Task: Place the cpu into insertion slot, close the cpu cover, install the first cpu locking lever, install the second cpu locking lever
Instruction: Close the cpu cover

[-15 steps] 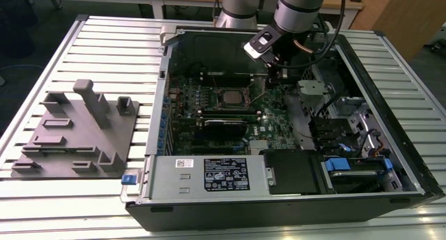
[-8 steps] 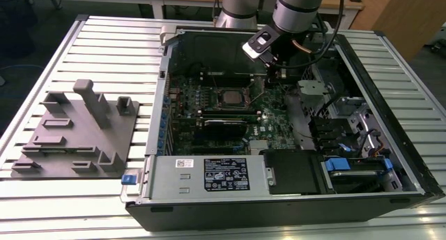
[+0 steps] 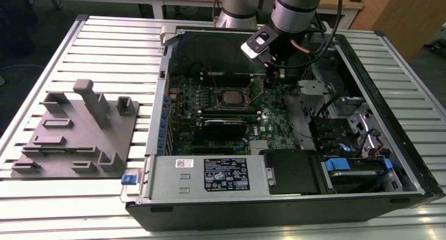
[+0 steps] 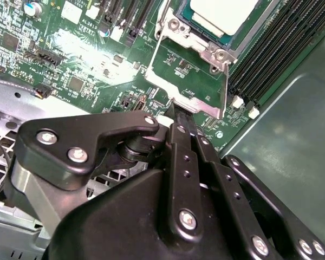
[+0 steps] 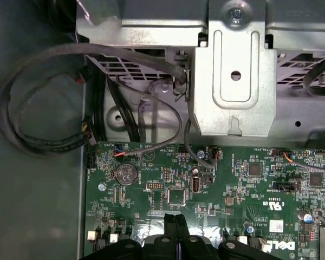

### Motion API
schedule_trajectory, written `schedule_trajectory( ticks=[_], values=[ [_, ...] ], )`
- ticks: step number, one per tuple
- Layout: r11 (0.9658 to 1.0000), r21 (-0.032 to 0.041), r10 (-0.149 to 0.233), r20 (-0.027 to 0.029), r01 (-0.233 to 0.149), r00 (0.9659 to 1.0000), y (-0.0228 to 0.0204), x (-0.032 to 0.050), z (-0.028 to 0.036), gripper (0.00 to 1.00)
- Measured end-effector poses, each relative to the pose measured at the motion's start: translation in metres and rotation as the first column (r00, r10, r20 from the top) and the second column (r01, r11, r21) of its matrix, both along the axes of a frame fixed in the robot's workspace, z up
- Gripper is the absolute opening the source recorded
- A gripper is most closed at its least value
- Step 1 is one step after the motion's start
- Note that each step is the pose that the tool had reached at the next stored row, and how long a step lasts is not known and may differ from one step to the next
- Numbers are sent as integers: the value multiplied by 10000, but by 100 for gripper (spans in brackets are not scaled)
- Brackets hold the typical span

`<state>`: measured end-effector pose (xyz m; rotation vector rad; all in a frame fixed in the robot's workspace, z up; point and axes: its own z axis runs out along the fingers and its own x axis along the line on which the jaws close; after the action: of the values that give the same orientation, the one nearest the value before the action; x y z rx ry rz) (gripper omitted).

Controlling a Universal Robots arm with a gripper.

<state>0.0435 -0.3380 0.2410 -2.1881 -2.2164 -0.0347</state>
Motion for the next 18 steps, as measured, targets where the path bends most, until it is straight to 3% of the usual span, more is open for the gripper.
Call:
schedule_trajectory(
  ticks=[15, 18],
  values=[
    [10000, 0, 1, 0, -1, 10000, 0, -70, 0, 11],
    [10000, 0, 0, 0, 0, 10000, 0, -128, -1, 11]
  ],
)
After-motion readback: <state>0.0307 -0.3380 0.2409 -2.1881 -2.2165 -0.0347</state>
